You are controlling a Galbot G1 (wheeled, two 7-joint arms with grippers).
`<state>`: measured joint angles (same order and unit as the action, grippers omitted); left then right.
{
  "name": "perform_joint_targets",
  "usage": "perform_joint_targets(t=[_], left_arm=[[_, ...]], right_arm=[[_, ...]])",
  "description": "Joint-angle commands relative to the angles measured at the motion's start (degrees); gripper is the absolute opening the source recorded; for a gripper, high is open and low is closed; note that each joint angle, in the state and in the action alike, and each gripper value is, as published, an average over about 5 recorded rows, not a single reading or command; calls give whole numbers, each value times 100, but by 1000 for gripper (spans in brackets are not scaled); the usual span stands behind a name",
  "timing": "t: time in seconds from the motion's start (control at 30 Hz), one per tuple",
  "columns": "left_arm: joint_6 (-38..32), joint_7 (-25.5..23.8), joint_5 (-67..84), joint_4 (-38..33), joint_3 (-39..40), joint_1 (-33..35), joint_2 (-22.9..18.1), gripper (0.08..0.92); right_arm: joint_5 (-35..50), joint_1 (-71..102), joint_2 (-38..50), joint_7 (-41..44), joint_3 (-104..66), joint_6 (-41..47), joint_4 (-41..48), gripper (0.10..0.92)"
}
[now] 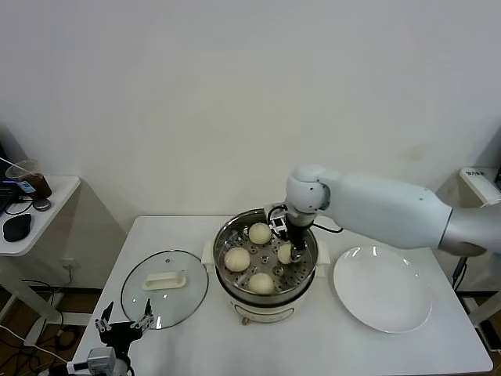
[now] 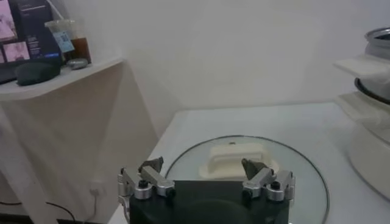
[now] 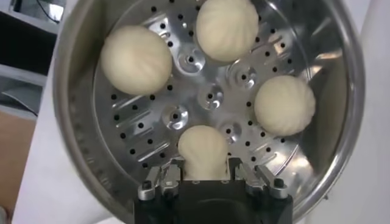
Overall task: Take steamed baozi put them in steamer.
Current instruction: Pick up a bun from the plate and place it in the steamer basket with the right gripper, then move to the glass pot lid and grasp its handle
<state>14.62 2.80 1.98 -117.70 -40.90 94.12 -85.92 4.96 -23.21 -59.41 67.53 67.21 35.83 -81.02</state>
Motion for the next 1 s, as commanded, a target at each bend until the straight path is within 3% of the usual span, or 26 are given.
perform_joint_targets(t=[0.03,0.33,0.53,0.8,1.0], left_arm=[[2,-8,-3,-35,-12,28,-3,823],[36,-88,-97,-263,-31,122,-17,823],[-113,-132,-110,-348,-46,270,-43,823],[-376,-256,-111,-648,55,396,-26,823],[-674,-185,-126,-653,157,468,-72,823]], right_arm=[[-10,323,-11,-459,-256,88,105,554],[490,86,750,-326,-1024,-13,-287,789],[766,1141,1498,-634,-3723,-482,-433,822],[1763,3374,2086,-2959,-6959,-1380,-665,823],[2317,5485,1710,-4405,-9111,-1789,-815,823]])
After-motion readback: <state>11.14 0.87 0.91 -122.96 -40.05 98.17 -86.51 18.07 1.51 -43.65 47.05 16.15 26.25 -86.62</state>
